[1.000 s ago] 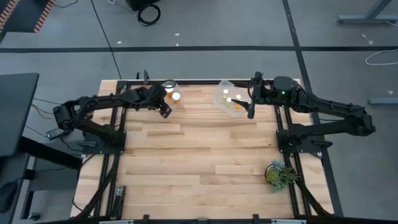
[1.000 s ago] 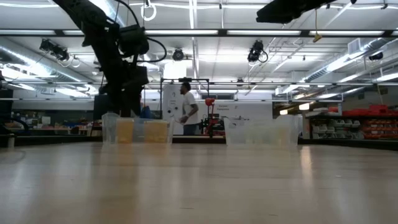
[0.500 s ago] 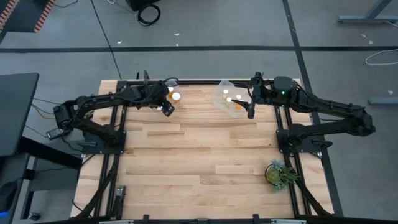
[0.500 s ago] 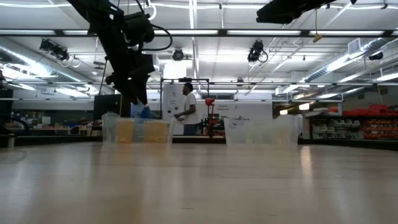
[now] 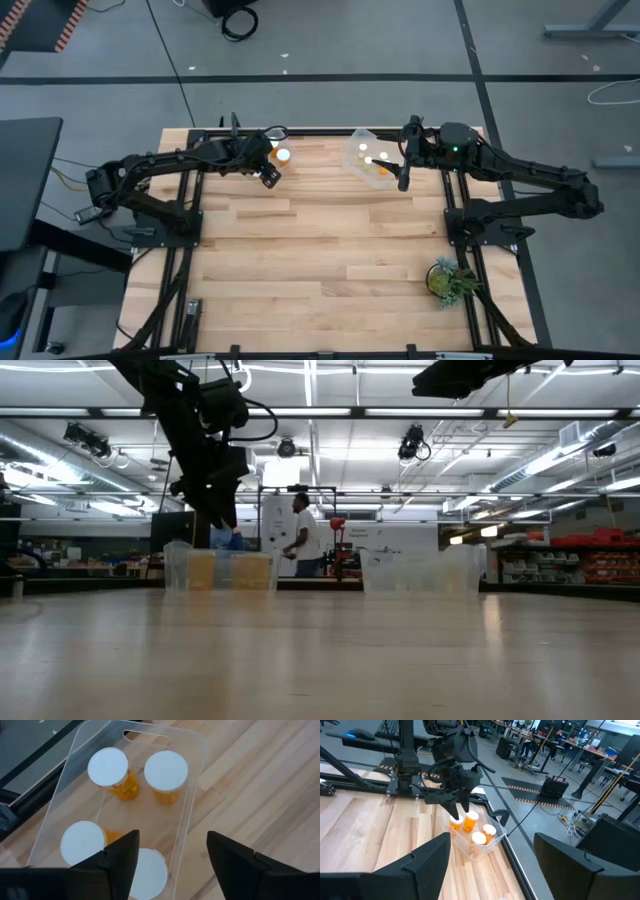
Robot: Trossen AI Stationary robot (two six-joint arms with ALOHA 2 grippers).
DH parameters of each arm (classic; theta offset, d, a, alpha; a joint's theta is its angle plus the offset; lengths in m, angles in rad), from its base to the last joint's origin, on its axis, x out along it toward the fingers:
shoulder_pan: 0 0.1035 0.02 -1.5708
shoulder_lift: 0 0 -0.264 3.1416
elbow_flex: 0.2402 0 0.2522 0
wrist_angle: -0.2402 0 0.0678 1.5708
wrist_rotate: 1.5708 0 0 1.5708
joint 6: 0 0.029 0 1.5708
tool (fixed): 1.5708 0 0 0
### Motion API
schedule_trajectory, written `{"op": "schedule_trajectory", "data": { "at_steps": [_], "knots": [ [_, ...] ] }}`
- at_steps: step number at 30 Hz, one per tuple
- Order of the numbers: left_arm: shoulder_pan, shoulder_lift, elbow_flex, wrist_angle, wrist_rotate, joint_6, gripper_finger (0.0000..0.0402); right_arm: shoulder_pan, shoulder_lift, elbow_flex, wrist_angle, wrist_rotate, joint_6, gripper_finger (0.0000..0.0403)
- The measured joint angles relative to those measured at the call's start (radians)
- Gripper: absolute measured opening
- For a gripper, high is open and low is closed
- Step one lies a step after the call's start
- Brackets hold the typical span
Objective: Pick and place medicine bottles into bin by pill shape (circle, oval)
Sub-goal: Return to Home Position
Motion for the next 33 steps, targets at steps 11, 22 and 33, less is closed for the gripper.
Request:
{"op": "schedule_trajectory", "data": {
  "at_steps": [11,22,33],
  "knots": [
    [-0.038,0.000,-0.001,-0.038,0.021,0.064,0.0226,0.000,0.000,0.000,-0.008,0.000,0.000,0.0294],
    [-0.124,0.000,-0.001,-0.038,0.026,0.098,0.0195,0.000,0.000,0.000,-0.020,0.000,-0.007,0.0294],
    [-0.123,-0.028,-0.002,-0.077,0.058,0.177,0.0169,0.000,0.000,0.000,-0.026,0.000,-0.008,0.0294]
  ]
}}
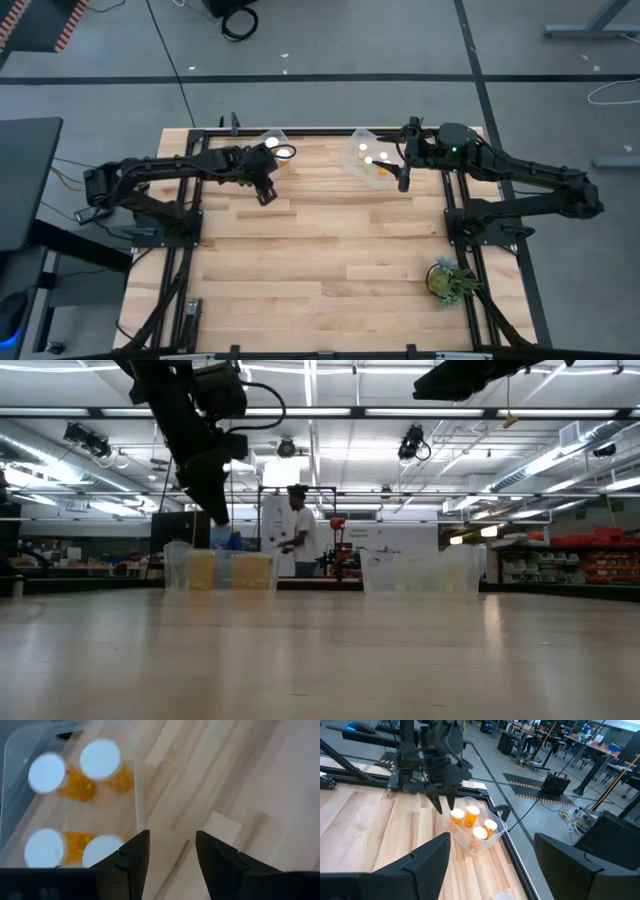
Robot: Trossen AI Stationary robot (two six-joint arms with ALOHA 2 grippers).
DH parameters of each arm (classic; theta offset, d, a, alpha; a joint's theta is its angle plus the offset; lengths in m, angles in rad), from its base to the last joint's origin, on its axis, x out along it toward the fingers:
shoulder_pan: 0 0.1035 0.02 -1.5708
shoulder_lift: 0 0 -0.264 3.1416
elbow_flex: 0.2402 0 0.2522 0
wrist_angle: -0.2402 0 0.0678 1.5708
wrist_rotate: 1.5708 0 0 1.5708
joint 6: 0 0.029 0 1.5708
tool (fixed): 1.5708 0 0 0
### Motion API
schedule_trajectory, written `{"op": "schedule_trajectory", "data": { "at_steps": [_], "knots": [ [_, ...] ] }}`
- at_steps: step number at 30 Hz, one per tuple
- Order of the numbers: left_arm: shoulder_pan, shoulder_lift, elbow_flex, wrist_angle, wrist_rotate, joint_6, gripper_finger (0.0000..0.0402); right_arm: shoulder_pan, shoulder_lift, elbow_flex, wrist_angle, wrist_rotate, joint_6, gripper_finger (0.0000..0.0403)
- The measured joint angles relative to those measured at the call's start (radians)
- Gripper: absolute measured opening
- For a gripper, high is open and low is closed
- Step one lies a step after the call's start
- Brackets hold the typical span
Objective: Pick and place medicine bottles into bin by pill shape (circle, oval)
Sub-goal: Return to Home Position
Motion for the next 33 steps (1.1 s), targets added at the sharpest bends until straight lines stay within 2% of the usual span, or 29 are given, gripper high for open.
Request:
{"op": "schedule_trajectory", "data": {
  "at_steps": [5,9,17,24,33],
  "knots": [
    [0.000,-0.090,-0.001,-0.001,0.017,0.024,0.0154,-0.001,0.000,0.000,-0.007,0.000,-0.001,0.0294],
    [0.000,-0.188,-0.047,0.048,0.021,0.026,0.0142,-0.001,0.000,0.000,-0.006,0.000,-0.003,0.0294],
    [0.000,-0.358,-0.300,0.362,0.133,0.025,0.0125,-0.001,0.000,0.000,-0.002,0.000,-0.003,0.0294],
    [0.000,-0.428,-0.485,0.693,0.280,0.015,0.0113,0.000,0.000,0.000,0.005,0.000,-0.003,0.0294],
    [0.000,-0.510,-0.589,0.782,0.306,0.011,0.0111,0.000,0.000,0.000,0.004,0.000,-0.003,0.0294]
  ]
}}
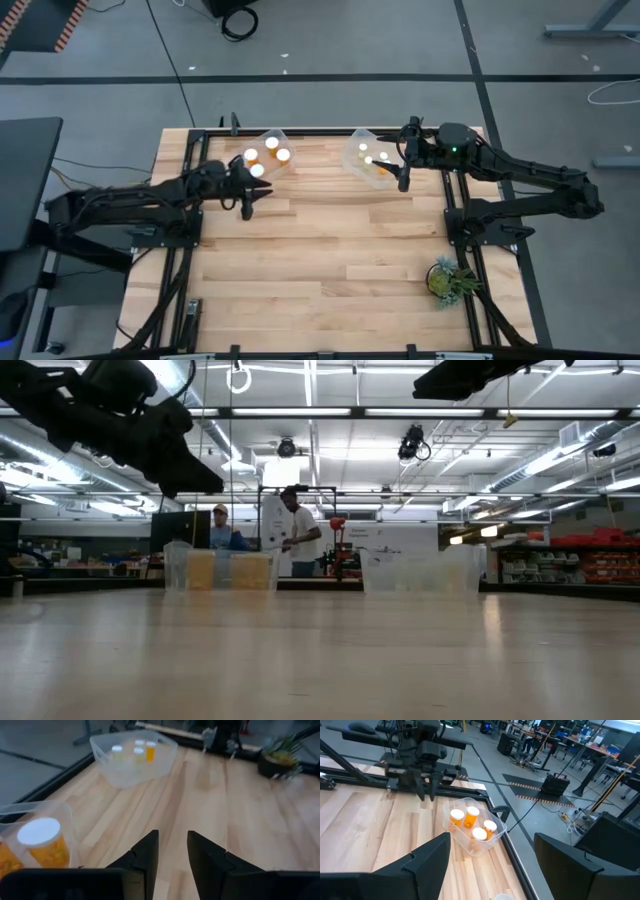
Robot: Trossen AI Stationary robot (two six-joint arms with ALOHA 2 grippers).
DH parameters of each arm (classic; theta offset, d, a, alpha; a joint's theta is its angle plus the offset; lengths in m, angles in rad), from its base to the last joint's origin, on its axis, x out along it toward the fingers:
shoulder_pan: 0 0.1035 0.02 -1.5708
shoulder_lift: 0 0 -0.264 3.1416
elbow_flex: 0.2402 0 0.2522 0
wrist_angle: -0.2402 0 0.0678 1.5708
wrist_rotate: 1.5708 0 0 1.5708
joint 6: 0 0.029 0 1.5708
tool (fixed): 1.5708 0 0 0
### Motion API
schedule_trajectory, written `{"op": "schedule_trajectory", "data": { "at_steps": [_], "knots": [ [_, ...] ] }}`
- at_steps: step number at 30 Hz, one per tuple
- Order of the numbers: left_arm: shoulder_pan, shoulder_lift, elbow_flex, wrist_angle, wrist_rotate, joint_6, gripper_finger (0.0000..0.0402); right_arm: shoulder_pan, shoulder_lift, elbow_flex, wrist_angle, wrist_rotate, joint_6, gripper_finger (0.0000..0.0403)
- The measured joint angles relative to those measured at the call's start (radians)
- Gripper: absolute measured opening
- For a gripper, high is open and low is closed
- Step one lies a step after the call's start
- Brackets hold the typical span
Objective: Pick and place medicine bottles into bin by pill shape (circle, oval)
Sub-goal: Return to Home Position
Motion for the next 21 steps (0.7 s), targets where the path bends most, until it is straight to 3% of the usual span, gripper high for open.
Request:
{"op": "schedule_trajectory", "data": {
  "at_steps": [21],
  "knots": [
    [0.000,-0.552,-0.228,-0.010,0.012,-0.022,0.0107,0.000,0.000,0.000,0.000,-0.037,-0.026,0.0294]
  ]
}}
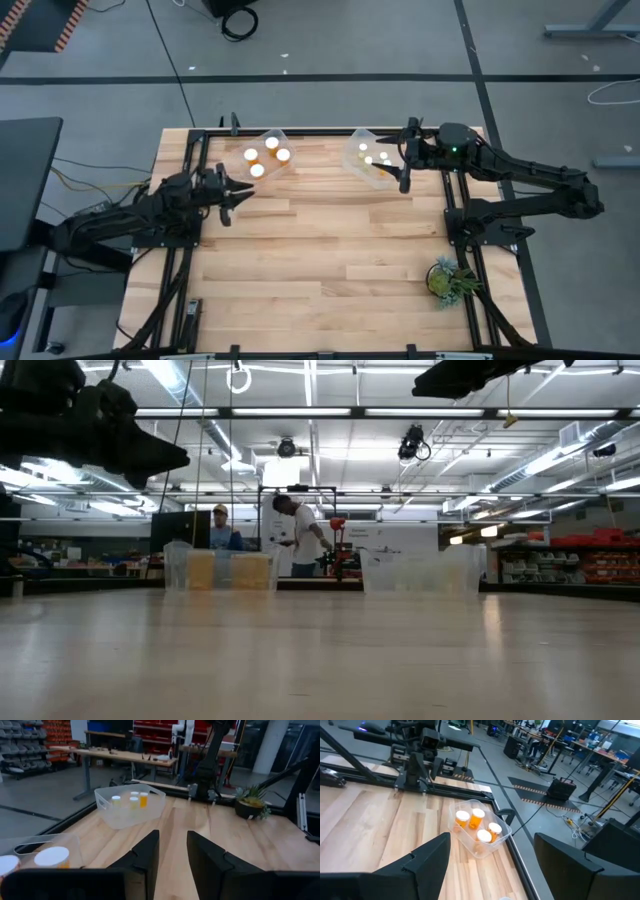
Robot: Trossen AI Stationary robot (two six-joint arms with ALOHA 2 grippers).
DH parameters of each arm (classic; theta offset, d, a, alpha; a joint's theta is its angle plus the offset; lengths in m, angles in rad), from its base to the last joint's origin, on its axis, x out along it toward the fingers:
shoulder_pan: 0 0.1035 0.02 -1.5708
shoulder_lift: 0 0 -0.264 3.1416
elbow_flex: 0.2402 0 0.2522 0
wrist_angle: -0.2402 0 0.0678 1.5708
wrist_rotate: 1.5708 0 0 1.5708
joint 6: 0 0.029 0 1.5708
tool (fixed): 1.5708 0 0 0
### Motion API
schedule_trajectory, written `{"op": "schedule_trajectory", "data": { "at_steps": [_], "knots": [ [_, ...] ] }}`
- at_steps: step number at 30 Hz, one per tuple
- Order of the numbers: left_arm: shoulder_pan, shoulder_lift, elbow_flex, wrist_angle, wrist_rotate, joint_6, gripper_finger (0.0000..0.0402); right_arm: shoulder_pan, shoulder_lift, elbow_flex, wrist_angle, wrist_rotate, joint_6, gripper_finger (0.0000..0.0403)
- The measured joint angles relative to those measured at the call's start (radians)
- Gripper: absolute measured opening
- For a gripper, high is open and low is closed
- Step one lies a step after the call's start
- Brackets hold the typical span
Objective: Pick and place medicine bottles into bin by pill shape (circle, oval)
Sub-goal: Return to Home Position
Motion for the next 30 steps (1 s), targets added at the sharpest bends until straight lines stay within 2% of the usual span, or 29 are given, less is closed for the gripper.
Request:
{"op": "schedule_trajectory", "data": {
  "at_steps": [6,12,15,21,30],
  "knots": [
    [0.000,-0.103,-0.057,-0.001,-0.001,0.000,0.0107,0.000,-0.011,0.000,0.002,-0.052,0.000,0.0294],
    [0.000,-0.170,-0.079,-0.034,-0.006,-0.012,0.0107,0.000,-0.051,0.000,0.004,-0.173,-0.001,0.0294],
    [0.000,-0.181,-0.079,-0.058,-0.006,-0.027,0.0107,0.000,-0.065,-0.004,0.000,-0.211,-0.001,0.0294],
    [0.000,-0.181,-0.080,-0.067,-0.006,-0.027,0.0107,-0.005,-0.105,-0.065,0.009,-0.221,-0.005,0.0291],
    [0.000,-0.180,-0.080,-0.096,-0.008,-0.027,0.0107,-0.006,-0.234,-0.176,0.080,-0.304,0.131,0.0268]
  ]
}}
